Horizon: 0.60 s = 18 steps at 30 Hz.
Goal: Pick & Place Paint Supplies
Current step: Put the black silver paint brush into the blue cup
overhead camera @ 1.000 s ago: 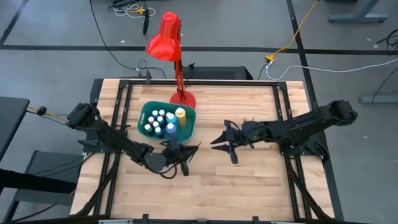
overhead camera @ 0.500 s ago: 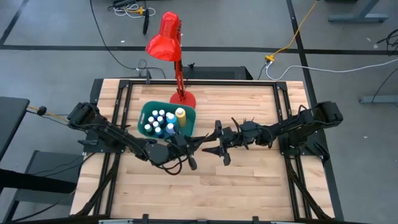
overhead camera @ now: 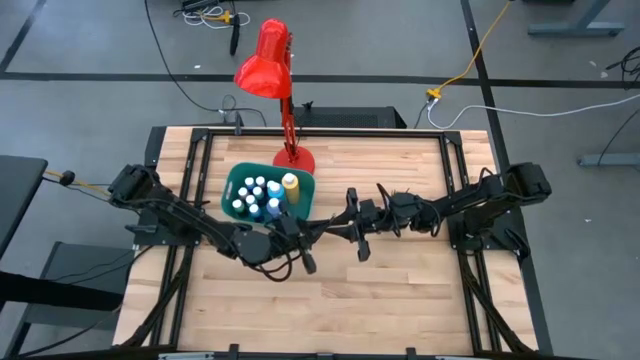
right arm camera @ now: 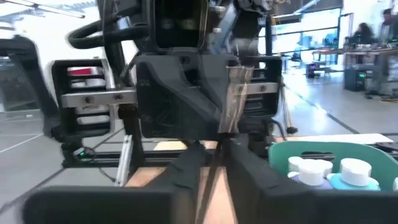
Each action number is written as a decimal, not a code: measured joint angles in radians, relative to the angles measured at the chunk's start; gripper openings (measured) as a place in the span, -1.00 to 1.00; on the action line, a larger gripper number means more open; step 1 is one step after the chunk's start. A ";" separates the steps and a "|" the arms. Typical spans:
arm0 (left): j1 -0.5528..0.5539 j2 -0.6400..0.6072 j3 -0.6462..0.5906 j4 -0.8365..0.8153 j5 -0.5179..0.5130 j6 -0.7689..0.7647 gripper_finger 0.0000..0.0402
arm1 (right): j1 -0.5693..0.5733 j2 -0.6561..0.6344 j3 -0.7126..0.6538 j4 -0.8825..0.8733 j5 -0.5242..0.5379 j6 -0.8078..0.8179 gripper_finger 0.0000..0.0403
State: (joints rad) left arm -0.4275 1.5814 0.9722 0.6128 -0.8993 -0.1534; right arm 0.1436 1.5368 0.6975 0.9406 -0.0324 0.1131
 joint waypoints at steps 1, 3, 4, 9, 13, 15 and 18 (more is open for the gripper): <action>-0.001 0.000 0.000 0.000 0.001 0.005 -0.89 | -0.001 0.000 0.000 0.002 -0.016 -0.005 -0.74; 0.000 0.000 0.000 -0.002 0.002 0.024 -0.89 | -0.002 0.000 0.000 0.001 -0.030 -0.019 -0.86; 0.001 0.000 0.000 -0.002 0.001 0.030 -0.88 | -0.002 0.000 0.000 0.001 -0.029 -0.020 -0.91; 0.001 0.000 0.000 -0.005 0.002 0.030 -0.85 | -0.004 -0.001 0.000 -0.011 -0.033 -0.021 -0.89; 0.001 0.001 -0.001 -0.011 0.004 0.032 -0.80 | -0.004 -0.002 0.000 -0.044 -0.033 -0.023 -0.89; 0.001 0.001 -0.001 -0.011 0.007 0.038 -0.76 | -0.004 -0.005 0.001 -0.070 -0.036 -0.030 -0.91; 0.002 0.000 0.000 -0.044 0.005 0.033 -0.69 | -0.005 -0.023 0.000 -0.149 -0.028 -0.054 -0.92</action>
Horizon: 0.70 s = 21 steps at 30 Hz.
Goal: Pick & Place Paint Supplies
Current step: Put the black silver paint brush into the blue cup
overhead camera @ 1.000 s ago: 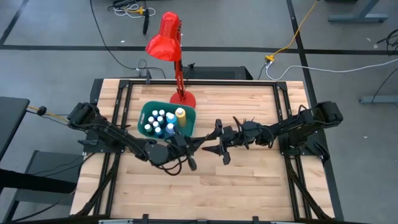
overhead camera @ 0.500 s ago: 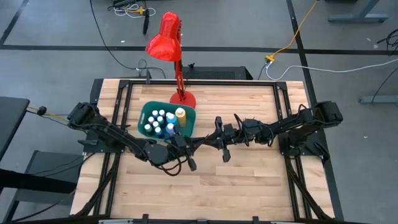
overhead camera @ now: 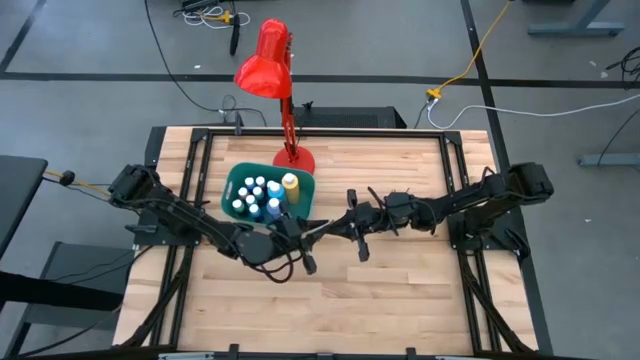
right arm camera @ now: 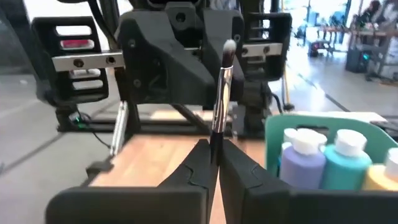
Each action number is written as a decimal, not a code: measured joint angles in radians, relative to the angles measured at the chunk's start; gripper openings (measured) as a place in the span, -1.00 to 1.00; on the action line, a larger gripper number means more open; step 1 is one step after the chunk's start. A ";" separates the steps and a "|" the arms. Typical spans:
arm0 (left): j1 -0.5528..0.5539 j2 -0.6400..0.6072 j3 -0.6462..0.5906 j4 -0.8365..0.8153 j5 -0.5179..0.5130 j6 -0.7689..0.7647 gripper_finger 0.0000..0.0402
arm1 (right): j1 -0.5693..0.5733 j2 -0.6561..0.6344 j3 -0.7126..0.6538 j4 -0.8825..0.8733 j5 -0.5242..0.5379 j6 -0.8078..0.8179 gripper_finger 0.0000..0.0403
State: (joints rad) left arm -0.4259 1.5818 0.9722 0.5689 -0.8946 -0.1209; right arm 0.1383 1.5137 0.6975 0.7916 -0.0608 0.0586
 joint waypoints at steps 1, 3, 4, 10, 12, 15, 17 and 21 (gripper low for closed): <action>0.000 0.000 0.000 -0.017 0.000 -0.010 -0.66 | 0.000 -0.014 0.000 -0.031 0.011 -0.004 -0.92; 0.000 0.000 0.000 -0.045 -0.001 -0.033 -0.60 | 0.001 -0.046 0.000 -0.103 0.046 -0.006 -0.92; 0.000 0.000 0.000 -0.063 -0.005 -0.045 -0.57 | 0.001 -0.064 0.000 -0.149 0.063 -0.007 -0.92; 0.000 0.000 0.000 -0.093 -0.014 -0.051 -0.42 | 0.001 -0.210 0.000 -0.354 0.146 -0.010 -0.91; 0.000 0.000 0.000 -0.095 -0.014 -0.051 -0.40 | 0.001 -0.253 0.000 -0.416 0.166 -0.007 -0.91; 0.000 0.000 0.000 -0.103 -0.007 -0.055 -0.38 | 0.001 -0.318 0.000 -0.515 0.184 0.009 -0.91; 0.000 0.000 0.000 -0.107 -0.007 -0.056 -0.38 | 0.001 -0.353 0.000 -0.601 0.184 0.019 -0.91; 0.000 0.000 0.000 -0.111 -0.003 -0.057 -0.38 | 0.001 -0.443 0.000 -0.743 0.199 0.021 -0.91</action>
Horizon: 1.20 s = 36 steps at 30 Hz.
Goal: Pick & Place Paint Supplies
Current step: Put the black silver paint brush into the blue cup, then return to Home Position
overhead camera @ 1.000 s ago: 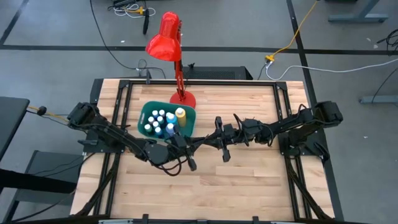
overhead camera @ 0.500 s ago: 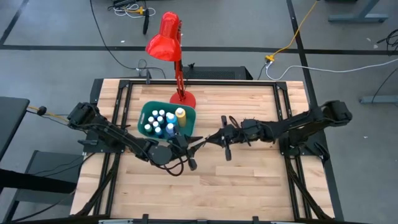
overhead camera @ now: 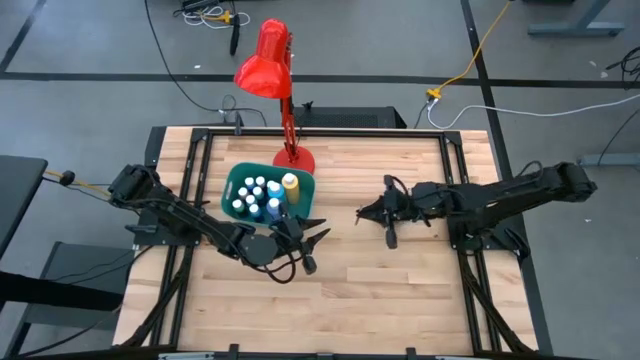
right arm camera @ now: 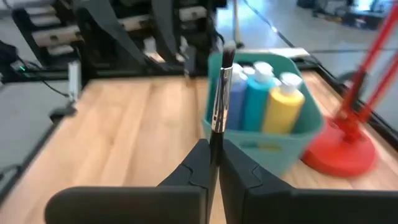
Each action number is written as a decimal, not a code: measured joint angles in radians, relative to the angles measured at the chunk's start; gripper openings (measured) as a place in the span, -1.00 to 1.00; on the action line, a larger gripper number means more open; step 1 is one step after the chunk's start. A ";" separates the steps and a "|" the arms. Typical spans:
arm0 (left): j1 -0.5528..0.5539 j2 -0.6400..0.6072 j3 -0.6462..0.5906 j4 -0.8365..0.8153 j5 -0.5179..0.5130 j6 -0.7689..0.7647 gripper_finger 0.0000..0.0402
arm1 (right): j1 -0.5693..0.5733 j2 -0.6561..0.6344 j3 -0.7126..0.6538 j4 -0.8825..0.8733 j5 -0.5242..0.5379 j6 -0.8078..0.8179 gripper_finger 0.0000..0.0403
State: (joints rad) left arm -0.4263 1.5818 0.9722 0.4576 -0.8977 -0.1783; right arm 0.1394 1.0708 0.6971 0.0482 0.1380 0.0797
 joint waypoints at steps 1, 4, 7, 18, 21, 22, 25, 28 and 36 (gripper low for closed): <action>0.000 0.000 0.000 0.000 0.000 0.000 -0.38 | 0.000 -0.023 0.000 -0.038 0.013 0.004 -0.91; 0.000 0.000 0.000 0.001 0.001 0.000 -0.38 | 0.000 -0.101 0.000 -0.175 0.064 0.022 -0.91; 0.000 0.000 0.000 -0.001 0.001 -0.001 -0.38 | 0.000 -0.178 0.000 -0.306 0.135 0.058 -0.91; 0.001 0.000 0.000 -0.008 -0.001 -0.001 -0.38 | -0.001 -0.315 0.000 -0.687 0.342 0.119 -0.91; 0.002 0.000 0.000 -0.012 -0.002 -0.001 -0.38 | -0.001 -0.312 0.000 -0.758 0.348 0.197 -0.91; 0.002 0.000 0.000 -0.013 -0.003 -0.001 -0.38 | -0.001 -0.308 0.000 -0.774 0.347 0.225 -0.91; 0.007 0.000 0.000 -0.015 -0.003 -0.001 -0.38 | -0.001 -0.300 0.000 -0.783 0.343 0.264 -0.90; 0.014 0.000 0.000 -0.015 -0.003 -0.003 -0.38 | -0.001 -0.293 0.000 -0.783 0.332 0.280 -0.83; 0.022 0.000 0.000 -0.019 -0.003 -0.042 -0.38 | -0.001 -0.265 0.000 -0.782 0.298 0.279 -0.54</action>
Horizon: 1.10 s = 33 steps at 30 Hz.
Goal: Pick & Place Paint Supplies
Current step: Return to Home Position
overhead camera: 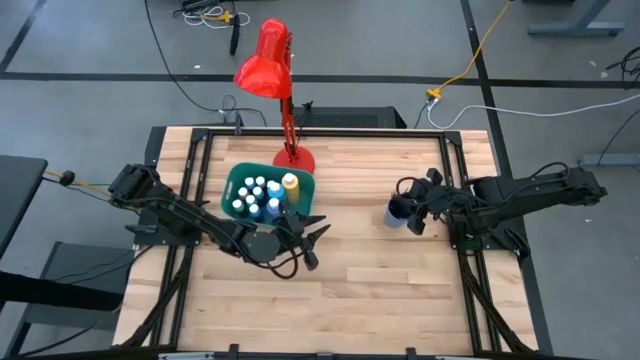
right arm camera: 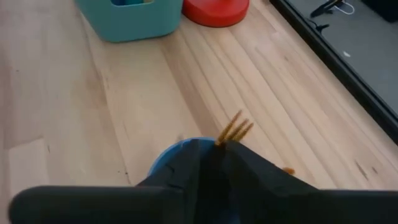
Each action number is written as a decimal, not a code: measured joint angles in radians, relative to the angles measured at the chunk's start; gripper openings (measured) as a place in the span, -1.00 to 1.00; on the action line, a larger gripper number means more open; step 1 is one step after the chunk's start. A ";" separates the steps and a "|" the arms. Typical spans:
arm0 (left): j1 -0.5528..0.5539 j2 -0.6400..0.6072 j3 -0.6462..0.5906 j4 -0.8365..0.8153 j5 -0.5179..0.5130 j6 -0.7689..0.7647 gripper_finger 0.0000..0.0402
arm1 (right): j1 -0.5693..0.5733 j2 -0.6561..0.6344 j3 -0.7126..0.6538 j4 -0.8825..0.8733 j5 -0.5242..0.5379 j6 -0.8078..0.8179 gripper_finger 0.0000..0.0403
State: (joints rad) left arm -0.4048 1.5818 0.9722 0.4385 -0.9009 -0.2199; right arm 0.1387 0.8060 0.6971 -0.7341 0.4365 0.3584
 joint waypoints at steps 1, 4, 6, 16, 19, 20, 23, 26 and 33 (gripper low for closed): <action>0.000 0.000 0.000 0.000 0.000 0.000 -0.38 | 0.000 0.003 0.000 0.000 0.000 0.000 -0.51; 0.000 0.000 0.000 0.000 0.000 0.000 -0.38 | 0.000 0.007 0.000 0.000 0.000 0.000 -0.42; 0.000 0.000 0.000 0.000 0.000 0.000 -0.38 | 0.000 0.007 0.000 0.000 0.000 0.000 -0.38; -0.008 -0.001 0.000 0.001 -0.027 0.101 -0.38 | 0.000 0.004 0.000 0.008 -0.047 -0.022 -0.33; -0.031 -0.023 -0.001 0.000 -0.108 0.153 -0.39 | 0.000 0.004 0.000 0.045 -0.076 -0.067 -0.36; -0.038 -0.035 -0.001 0.002 -0.142 0.163 -0.41 | 0.000 0.004 0.000 0.064 -0.085 -0.088 -0.37; -0.070 -0.078 -0.001 0.001 -0.244 0.210 -0.49 | 0.000 0.000 0.011 0.101 -0.089 -0.164 -0.40; -0.105 -0.143 -0.001 -0.007 -0.291 0.294 -0.61 | 0.000 -0.009 0.054 0.105 -0.087 -0.227 -0.42; -0.147 -0.320 0.000 -0.180 -0.225 0.327 -0.95 | 0.000 -0.056 0.144 0.107 -0.089 -0.339 -0.47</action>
State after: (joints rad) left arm -0.5520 1.2615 0.9718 0.2586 -1.1260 0.1071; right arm 0.1387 0.7497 0.8416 -0.6271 0.3475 0.0196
